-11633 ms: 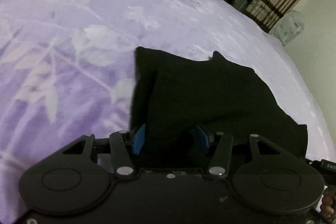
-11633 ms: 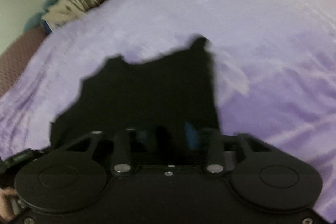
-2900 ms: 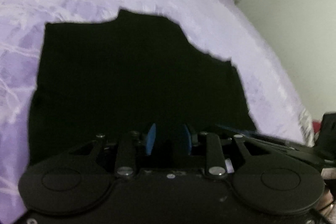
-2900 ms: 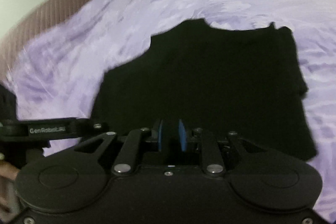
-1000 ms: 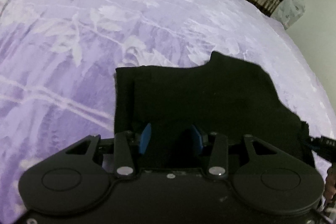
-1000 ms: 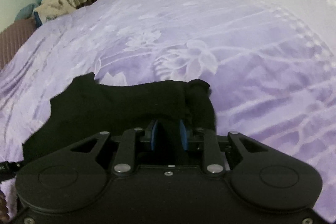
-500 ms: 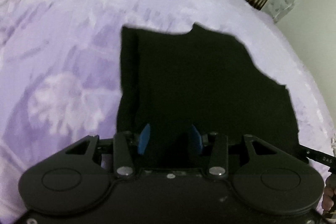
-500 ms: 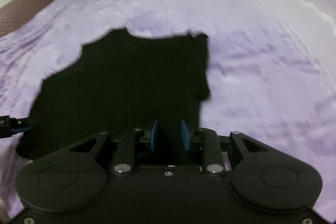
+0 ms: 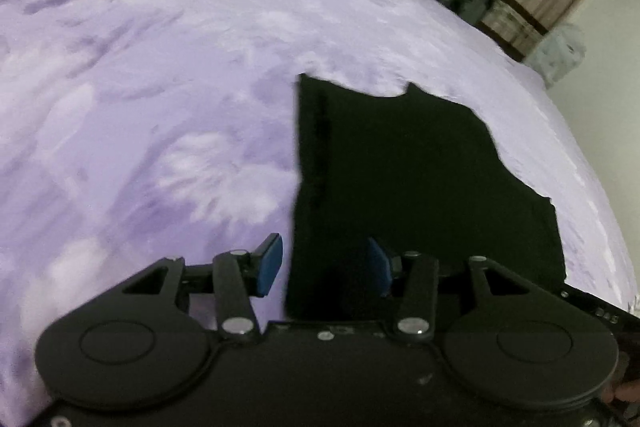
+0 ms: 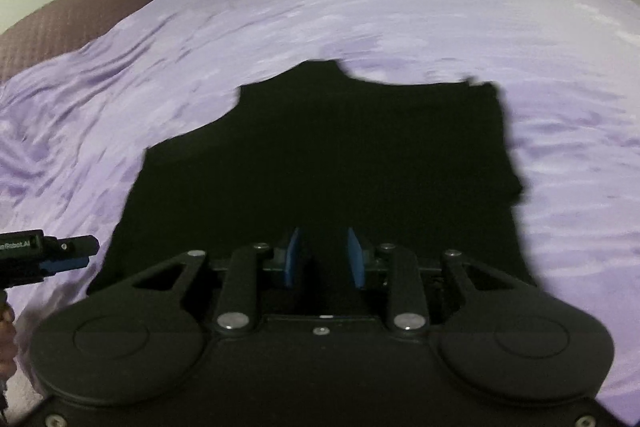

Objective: Fold small clothes

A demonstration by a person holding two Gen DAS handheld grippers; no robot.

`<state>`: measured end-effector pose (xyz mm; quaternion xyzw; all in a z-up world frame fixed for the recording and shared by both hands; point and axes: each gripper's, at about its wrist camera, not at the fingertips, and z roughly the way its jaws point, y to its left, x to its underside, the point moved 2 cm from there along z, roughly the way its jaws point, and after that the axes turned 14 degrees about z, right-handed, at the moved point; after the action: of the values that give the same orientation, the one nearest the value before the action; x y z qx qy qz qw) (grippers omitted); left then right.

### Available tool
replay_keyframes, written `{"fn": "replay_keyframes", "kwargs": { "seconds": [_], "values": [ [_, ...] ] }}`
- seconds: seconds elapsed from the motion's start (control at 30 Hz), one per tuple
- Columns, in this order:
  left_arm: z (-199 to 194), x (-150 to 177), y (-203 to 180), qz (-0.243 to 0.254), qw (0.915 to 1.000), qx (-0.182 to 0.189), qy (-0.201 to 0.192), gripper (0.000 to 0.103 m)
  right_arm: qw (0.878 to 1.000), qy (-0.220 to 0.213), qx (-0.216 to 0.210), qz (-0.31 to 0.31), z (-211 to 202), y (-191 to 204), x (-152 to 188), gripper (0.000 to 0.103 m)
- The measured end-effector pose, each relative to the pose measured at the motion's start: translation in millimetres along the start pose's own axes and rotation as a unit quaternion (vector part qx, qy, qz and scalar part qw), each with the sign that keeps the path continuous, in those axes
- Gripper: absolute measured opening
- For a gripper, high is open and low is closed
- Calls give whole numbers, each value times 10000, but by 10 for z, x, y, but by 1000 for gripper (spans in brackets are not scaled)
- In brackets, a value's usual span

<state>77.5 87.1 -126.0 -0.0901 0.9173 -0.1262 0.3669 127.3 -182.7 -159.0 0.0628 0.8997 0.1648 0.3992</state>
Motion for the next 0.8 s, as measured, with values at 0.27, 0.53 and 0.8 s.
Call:
{"fn": "replay_keyframes", "kwargs": {
  "seconds": [0.27, 0.53, 0.8],
  "values": [
    [51, 282, 144, -773, 9960, 386, 246, 52, 9982, 148, 232, -541, 230, 230, 302, 20],
    [134, 337, 214, -1621, 9823, 933, -56, 55, 9984, 233, 147, -492, 213, 156, 301, 20],
    [319, 200, 202, -1751, 9790, 1029, -152, 55, 9984, 262, 163, -473, 220, 163, 308, 21]
  ]
}}
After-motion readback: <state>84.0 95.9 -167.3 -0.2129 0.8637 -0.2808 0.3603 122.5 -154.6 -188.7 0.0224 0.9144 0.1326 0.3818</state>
